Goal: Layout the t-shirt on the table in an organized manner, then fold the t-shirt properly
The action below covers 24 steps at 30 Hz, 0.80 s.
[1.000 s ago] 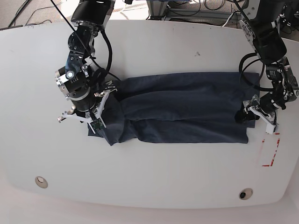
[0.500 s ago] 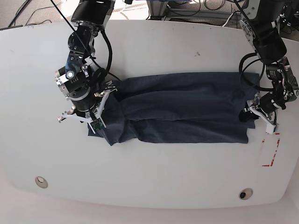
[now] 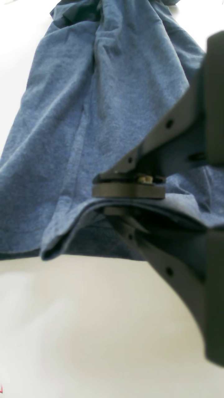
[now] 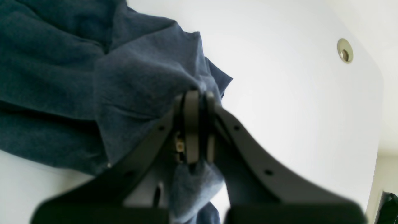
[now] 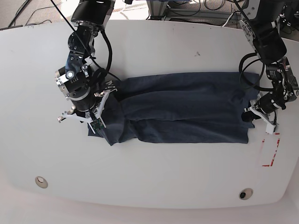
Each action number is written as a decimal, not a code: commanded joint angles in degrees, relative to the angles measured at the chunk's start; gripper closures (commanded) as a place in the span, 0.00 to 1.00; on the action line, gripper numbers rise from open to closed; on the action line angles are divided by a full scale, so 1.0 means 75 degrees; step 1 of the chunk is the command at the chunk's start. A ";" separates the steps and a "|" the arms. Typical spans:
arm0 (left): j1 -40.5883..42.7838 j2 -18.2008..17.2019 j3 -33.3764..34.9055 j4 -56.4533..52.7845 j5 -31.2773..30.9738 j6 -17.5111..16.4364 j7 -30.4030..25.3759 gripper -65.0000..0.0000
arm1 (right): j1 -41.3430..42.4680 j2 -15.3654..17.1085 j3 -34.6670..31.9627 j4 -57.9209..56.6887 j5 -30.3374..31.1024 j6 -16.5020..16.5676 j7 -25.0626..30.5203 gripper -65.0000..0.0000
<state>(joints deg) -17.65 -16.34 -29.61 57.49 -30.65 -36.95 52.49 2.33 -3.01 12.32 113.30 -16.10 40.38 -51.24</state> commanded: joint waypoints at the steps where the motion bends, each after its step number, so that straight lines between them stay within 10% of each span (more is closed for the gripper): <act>1: -0.0184 -0.0113 -0.0009 0.0182 -0.0150 -0.0038 -0.0147 0.99 | 0.0129 0.0020 -0.0007 0.0138 0.0066 -0.0051 0.0169 1.00; 24: -0.0161 -0.0160 -0.0009 0.0182 -0.0150 -0.0049 -0.0124 0.97 | 0.0153 0.0020 -0.0007 0.0138 0.0054 -0.0051 0.0169 1.00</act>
<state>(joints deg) -17.63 -16.47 -29.61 57.60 -30.65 -36.95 52.51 2.33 -3.01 12.32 113.30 -16.12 40.38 -51.24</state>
